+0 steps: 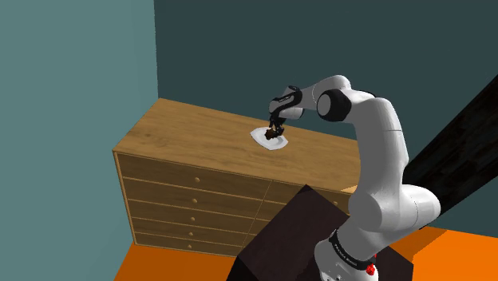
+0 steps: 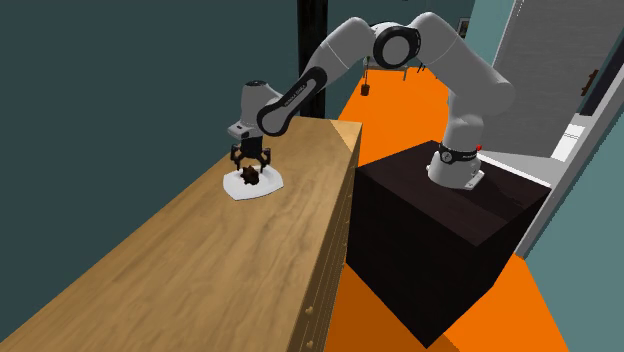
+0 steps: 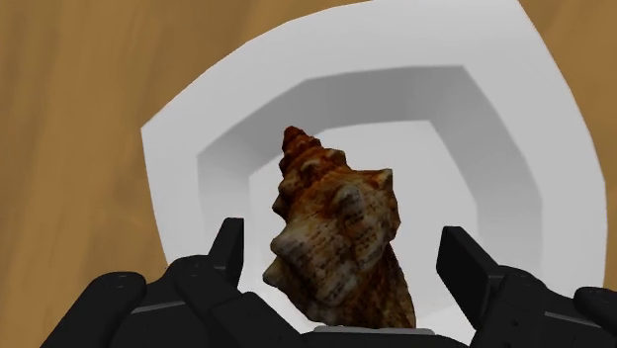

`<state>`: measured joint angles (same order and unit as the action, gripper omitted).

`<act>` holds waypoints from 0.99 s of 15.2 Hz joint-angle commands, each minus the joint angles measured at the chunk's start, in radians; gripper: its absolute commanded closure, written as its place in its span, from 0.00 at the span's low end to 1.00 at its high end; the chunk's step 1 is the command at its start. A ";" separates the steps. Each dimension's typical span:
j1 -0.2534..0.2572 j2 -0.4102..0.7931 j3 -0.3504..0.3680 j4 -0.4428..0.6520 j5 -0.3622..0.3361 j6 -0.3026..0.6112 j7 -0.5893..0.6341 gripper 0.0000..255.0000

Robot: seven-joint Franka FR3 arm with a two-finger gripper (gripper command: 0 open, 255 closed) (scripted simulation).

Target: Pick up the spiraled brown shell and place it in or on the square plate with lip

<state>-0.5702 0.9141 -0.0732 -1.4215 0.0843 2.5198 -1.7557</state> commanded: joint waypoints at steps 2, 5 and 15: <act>0.000 0.000 0.000 0.000 0.000 0.000 0.000 0.00; 0.004 -0.065 -0.003 -0.045 -0.002 -0.020 0.001 0.00; 0.007 -0.120 -0.007 -0.079 -0.005 -0.041 0.002 0.00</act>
